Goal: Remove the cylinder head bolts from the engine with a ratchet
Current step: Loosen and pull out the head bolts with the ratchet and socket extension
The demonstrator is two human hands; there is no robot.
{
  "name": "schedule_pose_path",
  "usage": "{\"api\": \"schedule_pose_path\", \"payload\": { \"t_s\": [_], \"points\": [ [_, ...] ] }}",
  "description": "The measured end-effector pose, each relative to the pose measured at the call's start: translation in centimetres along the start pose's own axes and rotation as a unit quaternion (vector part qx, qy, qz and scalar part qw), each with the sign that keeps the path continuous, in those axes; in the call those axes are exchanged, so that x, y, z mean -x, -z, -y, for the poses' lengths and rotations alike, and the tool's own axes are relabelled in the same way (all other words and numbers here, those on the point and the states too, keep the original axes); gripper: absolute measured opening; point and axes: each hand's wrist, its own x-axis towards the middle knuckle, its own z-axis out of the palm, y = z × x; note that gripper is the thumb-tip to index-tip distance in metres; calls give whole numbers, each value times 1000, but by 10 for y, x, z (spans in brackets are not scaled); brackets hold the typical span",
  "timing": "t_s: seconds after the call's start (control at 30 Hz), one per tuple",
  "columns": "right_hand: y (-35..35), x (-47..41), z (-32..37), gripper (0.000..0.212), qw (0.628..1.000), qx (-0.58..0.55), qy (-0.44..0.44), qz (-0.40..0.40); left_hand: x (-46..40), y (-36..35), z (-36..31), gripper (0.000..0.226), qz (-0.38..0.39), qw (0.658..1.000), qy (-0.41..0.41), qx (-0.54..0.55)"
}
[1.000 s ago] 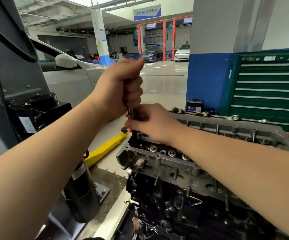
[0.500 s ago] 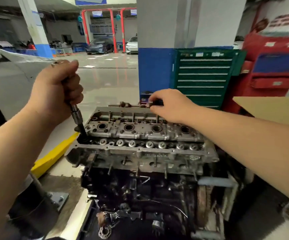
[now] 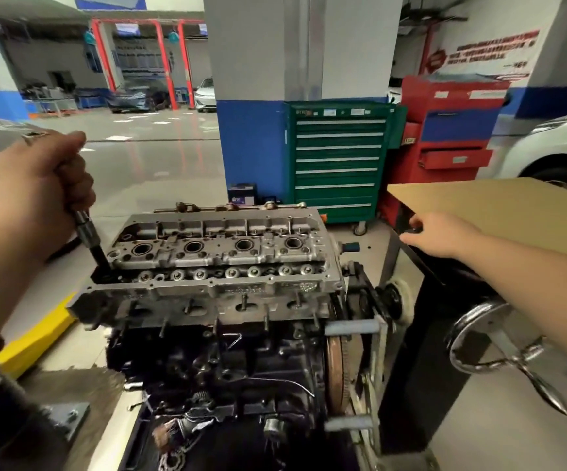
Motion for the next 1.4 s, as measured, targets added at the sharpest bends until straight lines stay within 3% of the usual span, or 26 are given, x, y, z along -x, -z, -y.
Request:
{"api": "schedule_pose_path", "payload": {
  "t_s": [0.33,0.47,0.57,0.63,0.77,0.87,1.0,1.2,1.4],
  "points": [
    [-22,-8,-13,32,999,25,19,-10,23,-22,-15,41,-37,998,-16,40],
    [-3,-15,9,41,995,-79,-3,-64,20,-20,-15,40,-44,998,-15,31],
    [31,-10,55,59,976,-192,40,-97,19,-19,-15,39,-45,999,-20,22],
    [54,2,100,56,940,-329,73,-56,19,-19,-13,40,-46,998,-22,22],
    [86,41,192,20,840,-509,181,48,24,-22,-14,41,-52,998,-25,15],
    [101,73,249,25,797,-518,296,89,28,-24,-17,43,-57,998,-25,6],
    [120,100,313,26,777,-491,381,98,30,-25,-19,41,-70,997,-19,-9],
    [150,104,381,29,710,-550,362,251,27,-23,-15,38,-70,997,-19,-12],
    [160,101,431,37,776,-415,392,268,24,-20,-9,27,-61,997,-44,4]
  ]
}}
